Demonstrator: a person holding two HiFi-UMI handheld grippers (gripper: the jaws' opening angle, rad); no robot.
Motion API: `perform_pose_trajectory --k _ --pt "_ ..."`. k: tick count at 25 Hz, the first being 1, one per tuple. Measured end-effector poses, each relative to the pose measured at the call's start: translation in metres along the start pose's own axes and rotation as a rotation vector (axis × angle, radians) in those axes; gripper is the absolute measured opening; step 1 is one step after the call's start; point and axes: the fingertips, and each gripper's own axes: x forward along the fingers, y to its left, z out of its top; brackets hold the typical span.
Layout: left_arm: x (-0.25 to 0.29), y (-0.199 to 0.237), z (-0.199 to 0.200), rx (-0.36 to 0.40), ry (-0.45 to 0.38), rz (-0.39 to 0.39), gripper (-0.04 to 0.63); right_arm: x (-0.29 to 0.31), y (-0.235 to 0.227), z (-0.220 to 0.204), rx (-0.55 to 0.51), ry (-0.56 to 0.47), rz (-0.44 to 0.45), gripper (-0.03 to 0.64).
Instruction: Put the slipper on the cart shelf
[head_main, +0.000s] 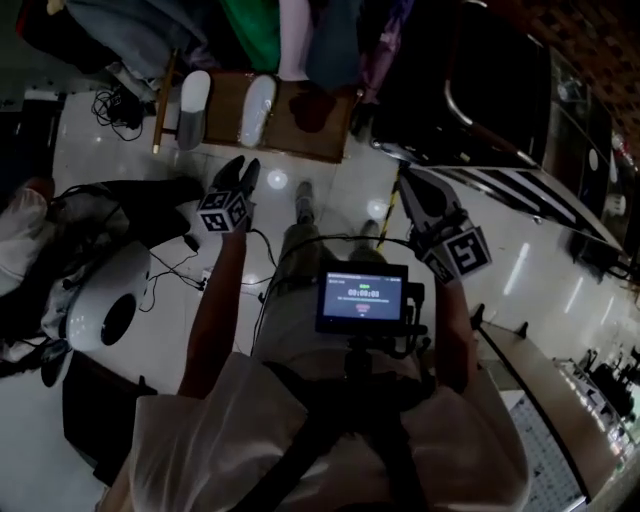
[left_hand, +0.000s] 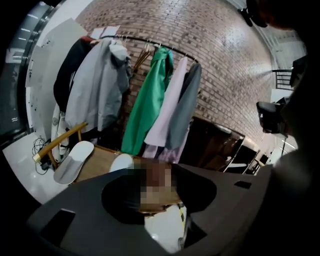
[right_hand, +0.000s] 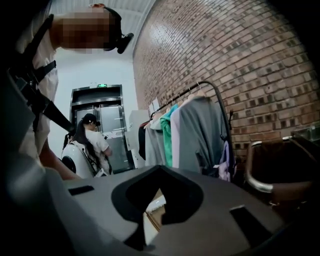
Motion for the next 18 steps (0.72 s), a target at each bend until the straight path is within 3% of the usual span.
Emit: perform_pose_trajectory --k 5,18 --pt "0.068 0.093 -0.031 -0.011 0.16 0.075 0.23 0.065 0.002 -0.016 0.031 0.047 -0.016 0.008" --pt "0.167 0.175 -0.106 0.005 0.451 0.167 0.377 0.111 0.0 -0.047 0.138 0.114 -0.094 0.008"
